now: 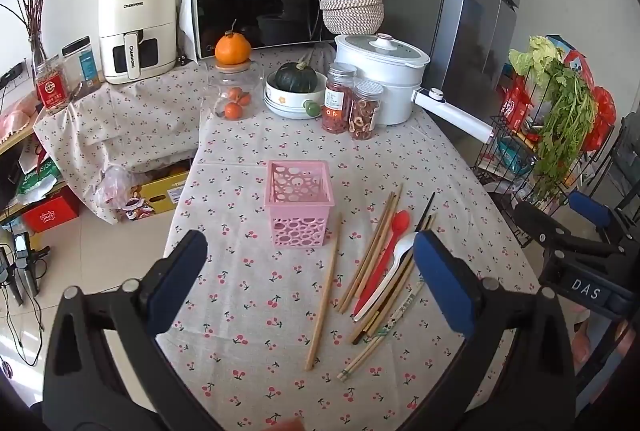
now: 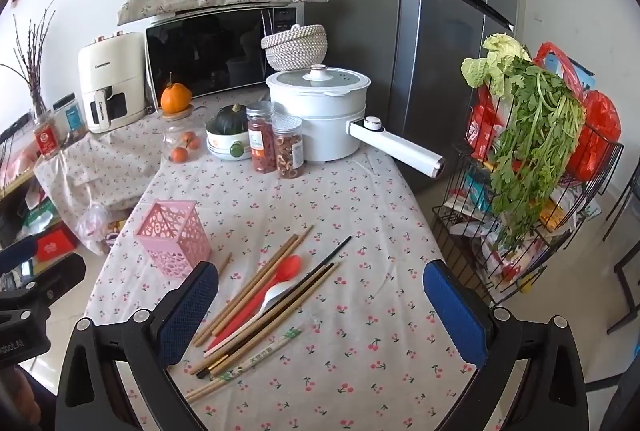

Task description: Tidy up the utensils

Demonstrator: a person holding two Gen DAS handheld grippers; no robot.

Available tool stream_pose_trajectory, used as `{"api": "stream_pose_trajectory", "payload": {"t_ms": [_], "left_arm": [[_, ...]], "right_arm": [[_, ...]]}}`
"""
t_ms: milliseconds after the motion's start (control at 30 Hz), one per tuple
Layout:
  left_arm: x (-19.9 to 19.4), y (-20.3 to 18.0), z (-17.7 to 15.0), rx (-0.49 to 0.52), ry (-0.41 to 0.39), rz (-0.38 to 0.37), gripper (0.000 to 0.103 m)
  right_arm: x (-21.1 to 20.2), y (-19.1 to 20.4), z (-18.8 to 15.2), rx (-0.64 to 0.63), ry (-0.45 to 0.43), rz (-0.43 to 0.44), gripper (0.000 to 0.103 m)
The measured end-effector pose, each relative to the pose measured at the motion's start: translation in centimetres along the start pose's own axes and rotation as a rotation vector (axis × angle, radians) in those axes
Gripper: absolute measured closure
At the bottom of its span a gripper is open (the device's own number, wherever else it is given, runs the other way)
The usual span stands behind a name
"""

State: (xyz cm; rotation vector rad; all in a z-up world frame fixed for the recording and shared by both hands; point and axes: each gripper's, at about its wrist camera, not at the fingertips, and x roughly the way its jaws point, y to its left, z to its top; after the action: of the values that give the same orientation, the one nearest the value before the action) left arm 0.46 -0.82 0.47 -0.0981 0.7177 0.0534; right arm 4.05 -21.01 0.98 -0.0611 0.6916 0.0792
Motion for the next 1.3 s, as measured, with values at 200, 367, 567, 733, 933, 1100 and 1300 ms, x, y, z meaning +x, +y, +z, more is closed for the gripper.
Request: {"api": "stream_pose_trajectory", "payload": {"t_ms": [200,367,567,733,933,1100,1300], "left_arm": [[0.68,0.18,-0.47,-0.002,0.0,-0.007,0.001],[0.75,0.09,-0.42,-0.003,0.0,-0.007,0.001],[0.61,0.06,-0.38,0.0,-0.002,-0.011,0.001],[0.45,0.12,-0.56,-0.003,-0.005,-0.011,0.001],[0.43,0.13,-0.57,-0.001,-0.005,-0.012,0.001],[0.42,0.13,-0.6,-0.002,-0.006,-0.013,0.001],[0.38,0.14,-0.68,-0.001,-0.006,-0.014,0.001]], "right_arm": [[0.0,0.02,0.04,0.0,0.002,-0.001,0.0],[0.01,0.0,0.03,0.0,0.0,-0.002,0.0],[0.12,0.01,0.05,-0.001,0.002,-0.001,0.0],[0.18,0.0,-0.01,-0.003,0.003,-0.002,0.0],[0.2,0.02,0.01,-0.003,0.004,-0.001,0.0],[0.19,0.0,0.02,-0.002,0.003,-0.002,0.0],[0.19,-0.03,0.05,-0.003,0.004,-0.001,0.0]]}}
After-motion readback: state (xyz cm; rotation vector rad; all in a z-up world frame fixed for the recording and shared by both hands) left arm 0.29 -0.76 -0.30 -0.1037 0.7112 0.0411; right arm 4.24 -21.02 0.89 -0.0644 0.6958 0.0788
